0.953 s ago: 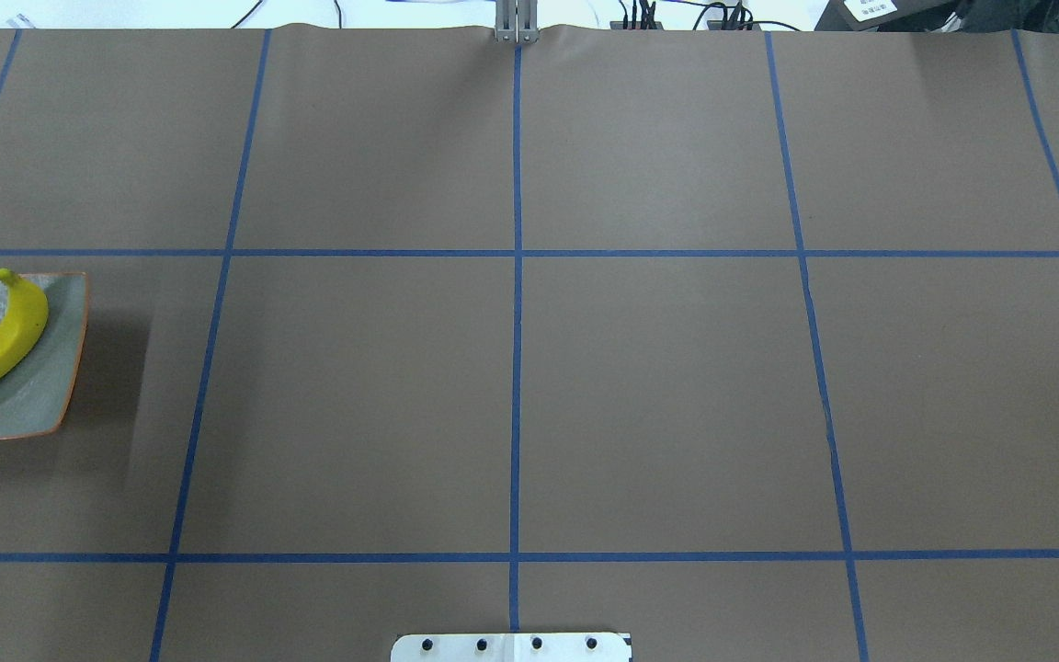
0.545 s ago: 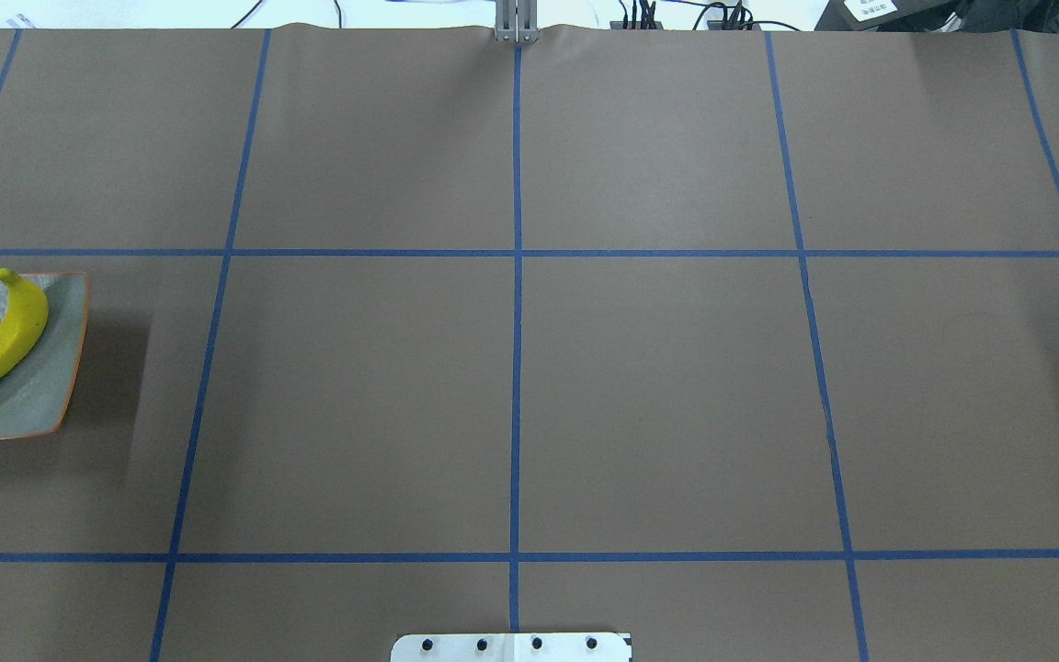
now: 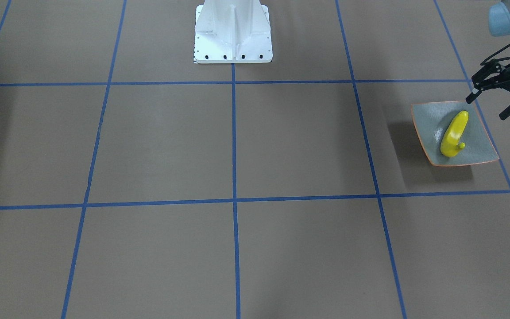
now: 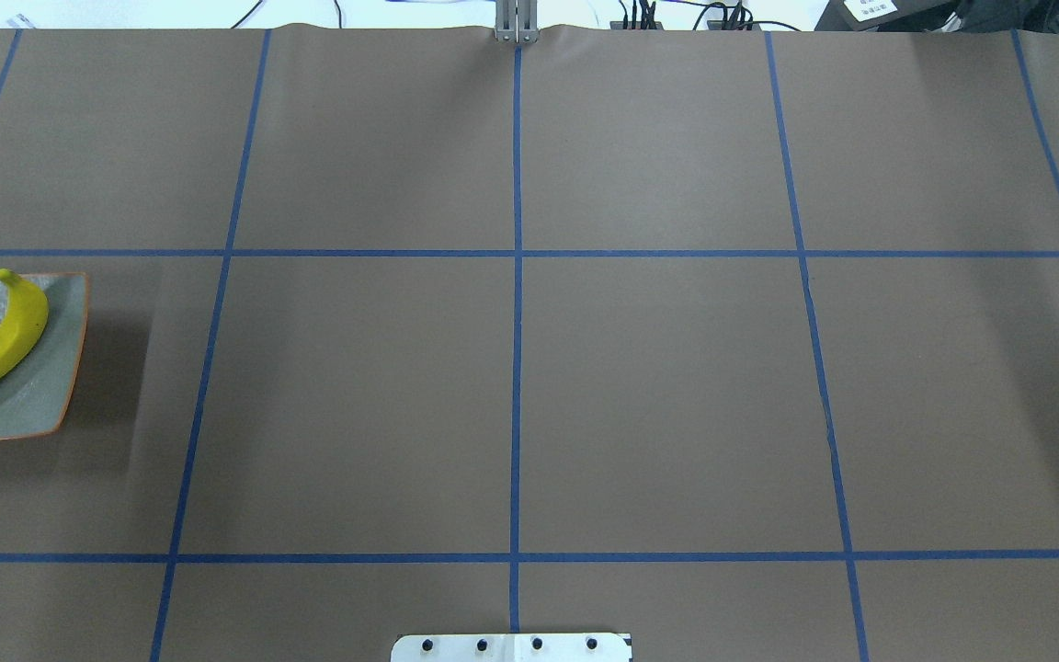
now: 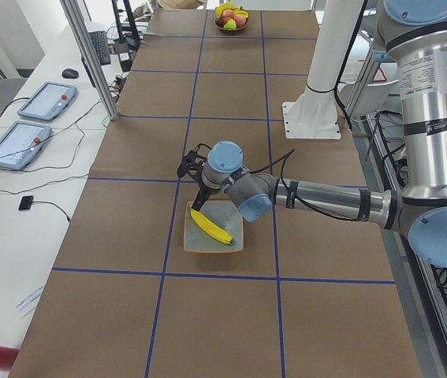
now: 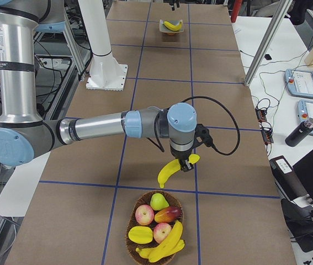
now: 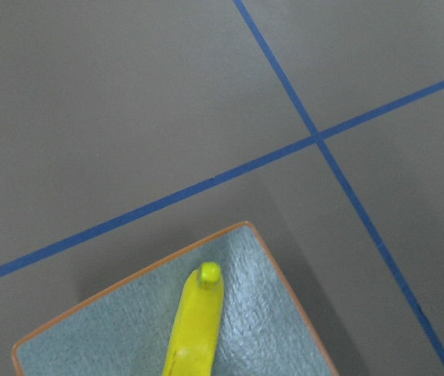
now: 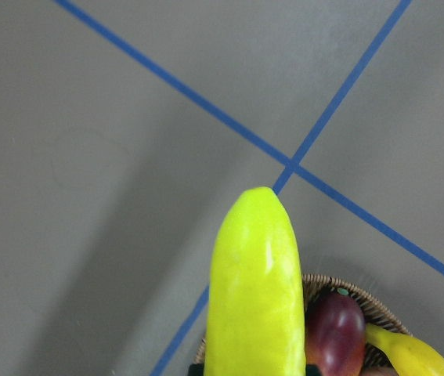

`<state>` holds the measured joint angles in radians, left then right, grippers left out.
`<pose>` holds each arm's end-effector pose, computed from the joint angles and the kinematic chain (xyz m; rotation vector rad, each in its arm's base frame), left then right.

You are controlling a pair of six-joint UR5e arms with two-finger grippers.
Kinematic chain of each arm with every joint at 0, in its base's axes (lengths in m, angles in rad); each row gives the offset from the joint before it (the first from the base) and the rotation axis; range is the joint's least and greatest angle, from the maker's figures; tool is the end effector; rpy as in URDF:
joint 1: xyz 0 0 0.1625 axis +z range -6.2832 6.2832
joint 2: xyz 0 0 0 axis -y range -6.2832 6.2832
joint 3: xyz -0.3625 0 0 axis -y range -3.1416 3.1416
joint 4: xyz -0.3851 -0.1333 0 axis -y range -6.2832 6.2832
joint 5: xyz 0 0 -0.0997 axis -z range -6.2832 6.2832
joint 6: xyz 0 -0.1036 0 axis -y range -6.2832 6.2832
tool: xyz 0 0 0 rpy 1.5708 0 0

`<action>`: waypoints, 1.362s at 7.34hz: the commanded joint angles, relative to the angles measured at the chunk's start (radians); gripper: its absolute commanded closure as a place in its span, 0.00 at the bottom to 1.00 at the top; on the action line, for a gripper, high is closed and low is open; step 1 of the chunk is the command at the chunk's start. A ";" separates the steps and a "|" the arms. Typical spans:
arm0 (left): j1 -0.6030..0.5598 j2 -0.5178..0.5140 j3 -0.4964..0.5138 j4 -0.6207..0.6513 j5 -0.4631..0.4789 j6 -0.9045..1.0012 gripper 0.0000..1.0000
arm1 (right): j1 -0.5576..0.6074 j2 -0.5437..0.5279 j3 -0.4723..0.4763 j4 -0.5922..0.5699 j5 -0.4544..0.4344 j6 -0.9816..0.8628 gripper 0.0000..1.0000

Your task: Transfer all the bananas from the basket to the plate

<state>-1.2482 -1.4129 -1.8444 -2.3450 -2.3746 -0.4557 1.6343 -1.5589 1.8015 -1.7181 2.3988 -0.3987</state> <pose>0.0851 -0.4398 0.4438 0.4916 1.0083 0.2383 0.0876 -0.4795 0.4927 0.2785 -0.7892 -0.3550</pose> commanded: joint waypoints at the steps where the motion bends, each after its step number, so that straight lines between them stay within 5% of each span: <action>1: 0.007 -0.107 -0.002 -0.002 -0.002 -0.175 0.00 | -0.056 0.063 0.022 0.043 0.039 0.296 1.00; 6: 0.261 -0.423 -0.010 -0.059 0.066 -0.635 0.00 | -0.296 0.117 0.090 0.533 0.030 1.276 1.00; 8: 0.437 -0.591 0.004 -0.063 0.202 -0.754 0.00 | -0.405 0.260 0.093 0.557 -0.021 1.566 1.00; 10: 0.463 -0.664 -0.006 -0.066 0.206 -0.817 0.00 | -0.537 0.353 0.096 0.595 -0.123 1.761 1.00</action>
<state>-0.8108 -2.0232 -1.8478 -2.4090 -2.1805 -1.2252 1.1814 -1.2652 1.8963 -1.1527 2.3390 1.2364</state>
